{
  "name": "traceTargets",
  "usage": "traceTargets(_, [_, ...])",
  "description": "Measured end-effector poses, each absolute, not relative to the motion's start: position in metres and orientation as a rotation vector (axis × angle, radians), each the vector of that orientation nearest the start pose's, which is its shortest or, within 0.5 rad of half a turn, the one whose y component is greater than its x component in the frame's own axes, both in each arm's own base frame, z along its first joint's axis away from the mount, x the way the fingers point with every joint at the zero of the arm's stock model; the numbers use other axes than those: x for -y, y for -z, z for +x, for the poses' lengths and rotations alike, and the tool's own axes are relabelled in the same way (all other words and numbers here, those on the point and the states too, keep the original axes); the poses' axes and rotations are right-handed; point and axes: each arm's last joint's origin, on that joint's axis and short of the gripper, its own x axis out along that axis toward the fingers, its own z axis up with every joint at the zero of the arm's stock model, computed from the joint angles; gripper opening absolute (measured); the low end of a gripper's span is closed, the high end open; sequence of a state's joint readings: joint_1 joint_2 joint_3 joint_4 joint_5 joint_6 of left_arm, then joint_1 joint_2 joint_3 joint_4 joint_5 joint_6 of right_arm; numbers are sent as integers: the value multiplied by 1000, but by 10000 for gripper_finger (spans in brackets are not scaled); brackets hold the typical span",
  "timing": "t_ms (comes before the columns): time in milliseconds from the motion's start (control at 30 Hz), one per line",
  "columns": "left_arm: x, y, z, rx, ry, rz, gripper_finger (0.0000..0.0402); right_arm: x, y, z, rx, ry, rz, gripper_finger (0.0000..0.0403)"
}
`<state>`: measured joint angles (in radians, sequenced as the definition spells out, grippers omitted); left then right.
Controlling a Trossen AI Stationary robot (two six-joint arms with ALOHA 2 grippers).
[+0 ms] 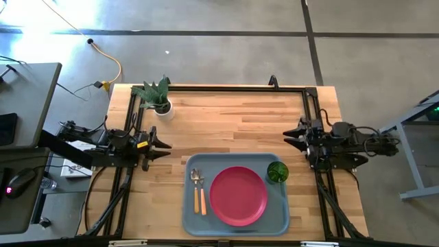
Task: Pick and place plate/cup/fork/spoon on tray
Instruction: Return to Home Position
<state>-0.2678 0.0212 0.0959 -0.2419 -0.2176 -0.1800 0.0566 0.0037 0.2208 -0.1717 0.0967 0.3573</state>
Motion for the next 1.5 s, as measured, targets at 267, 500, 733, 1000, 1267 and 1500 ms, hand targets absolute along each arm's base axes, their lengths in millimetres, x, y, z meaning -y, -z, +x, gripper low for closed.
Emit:
traceTargets(267, [18, -171, 89, -166, 34, -139, 106, -2, -197, 89, 60, 30, 373, 139])
traceTargets(500, [18, -171, 89, -166, 34, -139, 106, -3, -177, 95, 53, 30, 421, 139])
traceTargets(733, [18, -171, 89, -166, 34, -139, 106, -3, -170, 97, 46, 32, 440, 139])
traceTargets(1000, [18, -171, 89, -166, 34, -139, 106, -3, -170, 97, 46, 32, 442, 139])
traceTargets(1267, [18, -171, 89, -166, 33, -139, 106, -3, -170, 97, 45, 32, 448, 139])
traceTargets(1500, [18, -171, 89, -166, 33, -139, 106, -3, -170, 97, 45, 32, 448, 139])
